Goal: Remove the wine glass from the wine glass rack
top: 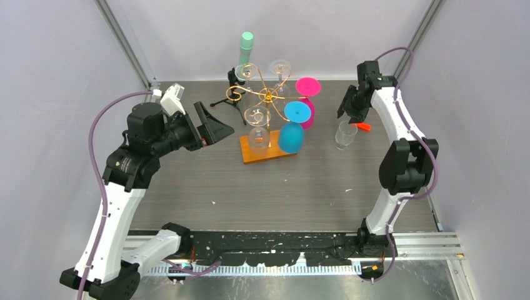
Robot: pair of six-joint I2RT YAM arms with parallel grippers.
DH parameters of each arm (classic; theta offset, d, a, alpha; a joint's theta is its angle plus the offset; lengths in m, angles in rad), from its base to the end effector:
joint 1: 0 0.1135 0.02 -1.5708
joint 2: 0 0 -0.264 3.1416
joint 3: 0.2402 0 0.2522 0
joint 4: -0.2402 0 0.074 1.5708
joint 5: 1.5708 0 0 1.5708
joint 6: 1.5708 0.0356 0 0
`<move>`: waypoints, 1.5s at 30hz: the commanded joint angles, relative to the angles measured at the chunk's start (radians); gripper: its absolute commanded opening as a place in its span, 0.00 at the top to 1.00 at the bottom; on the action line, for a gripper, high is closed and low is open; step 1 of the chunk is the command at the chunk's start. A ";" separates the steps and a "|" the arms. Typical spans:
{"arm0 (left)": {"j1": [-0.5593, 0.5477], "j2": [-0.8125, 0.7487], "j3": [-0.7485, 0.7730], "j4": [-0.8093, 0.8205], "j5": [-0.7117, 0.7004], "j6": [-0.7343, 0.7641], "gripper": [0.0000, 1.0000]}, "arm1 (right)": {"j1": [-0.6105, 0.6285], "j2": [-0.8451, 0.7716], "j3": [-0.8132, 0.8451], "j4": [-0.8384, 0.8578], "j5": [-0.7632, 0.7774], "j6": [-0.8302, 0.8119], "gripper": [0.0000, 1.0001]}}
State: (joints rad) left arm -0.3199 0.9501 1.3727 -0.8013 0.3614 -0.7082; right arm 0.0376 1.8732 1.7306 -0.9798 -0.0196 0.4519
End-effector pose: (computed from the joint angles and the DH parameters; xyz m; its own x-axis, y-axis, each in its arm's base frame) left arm 0.1526 -0.0638 0.4438 -0.6608 -0.4221 -0.6207 0.2320 0.6716 -0.7037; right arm 0.3968 0.0156 0.2913 -0.8302 0.4057 -0.3823 0.3518 0.9133 0.2052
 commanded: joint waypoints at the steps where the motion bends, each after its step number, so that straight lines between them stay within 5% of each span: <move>1: 0.004 -0.004 -0.003 0.100 0.174 -0.045 0.05 | 0.006 -0.173 -0.013 0.010 -0.008 0.034 0.49; 9: 0.003 0.068 -0.006 0.221 0.279 -0.181 0.36 | 0.008 -0.416 -0.285 0.194 -0.141 0.158 0.53; 18: -0.015 0.150 0.008 0.314 0.187 -0.292 0.61 | 0.016 -0.671 -0.536 0.277 -0.247 0.291 0.58; 26: -0.027 0.225 0.039 0.327 0.115 -0.306 0.67 | 0.026 -0.790 -0.593 0.259 -0.414 0.329 0.60; 45: -0.034 0.261 0.078 0.315 0.105 -0.325 0.86 | 0.037 -0.866 -0.592 0.262 -0.347 0.317 0.63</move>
State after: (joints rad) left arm -0.3473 1.2182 1.4029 -0.5312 0.4526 -1.0225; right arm 0.0704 1.0107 1.1347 -0.7547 -0.3676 0.7643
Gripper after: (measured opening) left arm 0.180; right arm 0.373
